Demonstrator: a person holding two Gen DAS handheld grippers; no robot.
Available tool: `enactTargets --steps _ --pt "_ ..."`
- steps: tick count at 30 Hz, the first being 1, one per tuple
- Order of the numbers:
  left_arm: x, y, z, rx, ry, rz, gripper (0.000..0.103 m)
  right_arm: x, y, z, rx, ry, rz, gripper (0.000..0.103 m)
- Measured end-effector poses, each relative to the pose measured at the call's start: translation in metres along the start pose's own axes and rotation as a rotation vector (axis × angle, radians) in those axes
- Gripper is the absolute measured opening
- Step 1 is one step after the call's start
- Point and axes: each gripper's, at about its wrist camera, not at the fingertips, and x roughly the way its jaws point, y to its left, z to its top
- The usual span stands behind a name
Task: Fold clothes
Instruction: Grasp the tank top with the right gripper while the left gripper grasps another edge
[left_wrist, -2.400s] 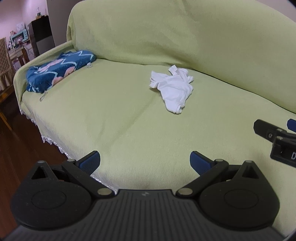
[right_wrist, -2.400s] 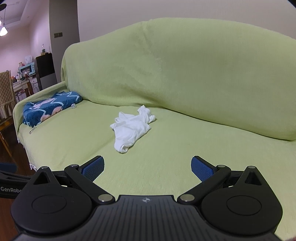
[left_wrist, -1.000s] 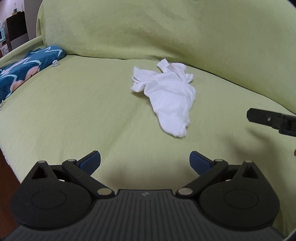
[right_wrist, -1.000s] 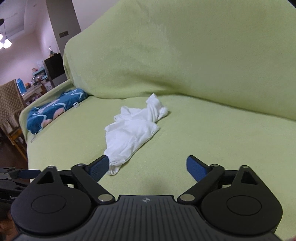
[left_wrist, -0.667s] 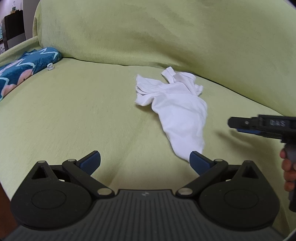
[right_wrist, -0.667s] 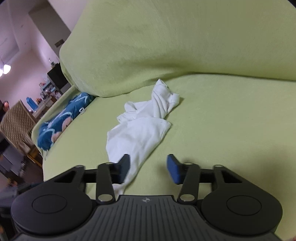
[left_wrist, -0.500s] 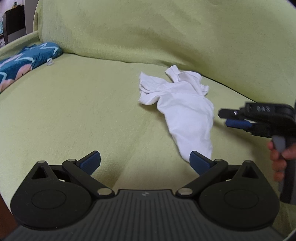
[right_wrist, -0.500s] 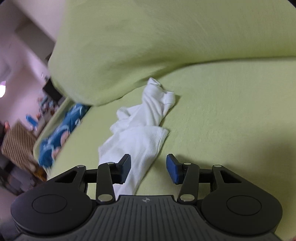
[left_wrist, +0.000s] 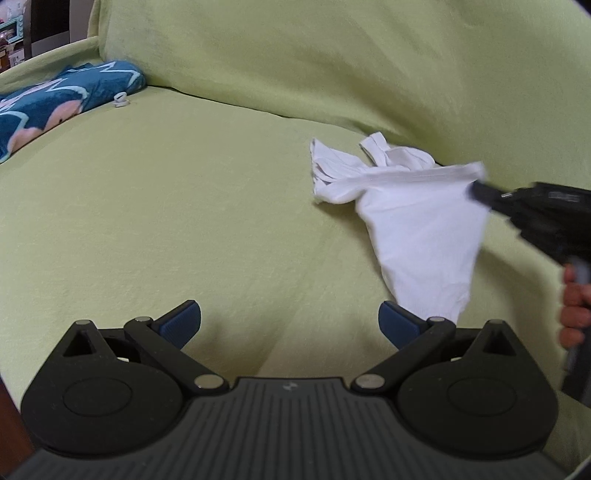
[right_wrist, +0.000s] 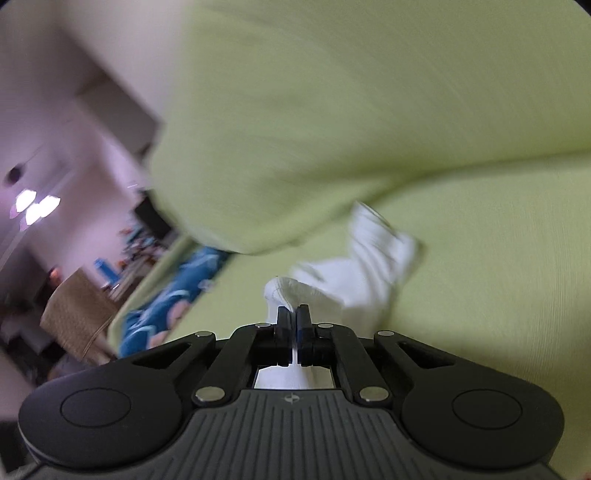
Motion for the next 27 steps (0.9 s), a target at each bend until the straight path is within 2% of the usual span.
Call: enactTargets --steps 3,9,12,15,16,20,22,24,26,27 --pt "-0.017 0.005 0.0 -0.01 -0.009 -0.024 0.101 -0.048 0.042 0.012 -0.175 -0.033 0.081 0.002" --pt "-0.066 0.006 -0.012 -0.006 -0.027 -0.041 0.101 -0.165 0.106 0.017 -0.45 -0.023 0.125 0.002" --pt "-0.09 -0.005 -0.024 0.038 -0.035 -0.073 0.101 -0.228 0.116 0.008 -0.532 0.011 0.04 0.002" --pt "-0.109 -0.028 -0.047 0.162 -0.048 -0.068 0.1 -0.277 0.107 -0.021 -0.575 0.116 -0.094 0.002" --pt "-0.112 -0.037 -0.058 0.213 -0.044 -0.065 0.1 -0.289 0.098 -0.033 -0.546 0.156 -0.134 0.002" --pt "-0.112 -0.072 -0.1 0.409 0.006 -0.068 0.096 -0.306 0.05 -0.094 -0.465 0.314 -0.363 0.001" --pt "-0.106 -0.087 -0.117 0.514 0.014 -0.05 0.092 -0.304 0.032 -0.118 -0.449 0.348 -0.458 0.001" --pt "-0.095 -0.098 -0.125 0.647 0.004 0.003 0.075 -0.303 0.027 -0.13 -0.444 0.345 -0.487 0.004" --pt "-0.087 -0.103 -0.126 0.778 -0.049 0.034 0.067 -0.301 0.028 -0.137 -0.45 0.335 -0.496 0.007" --pt "-0.083 -0.104 -0.125 0.844 -0.081 0.046 0.067 -0.3 0.028 -0.14 -0.453 0.33 -0.5 0.008"
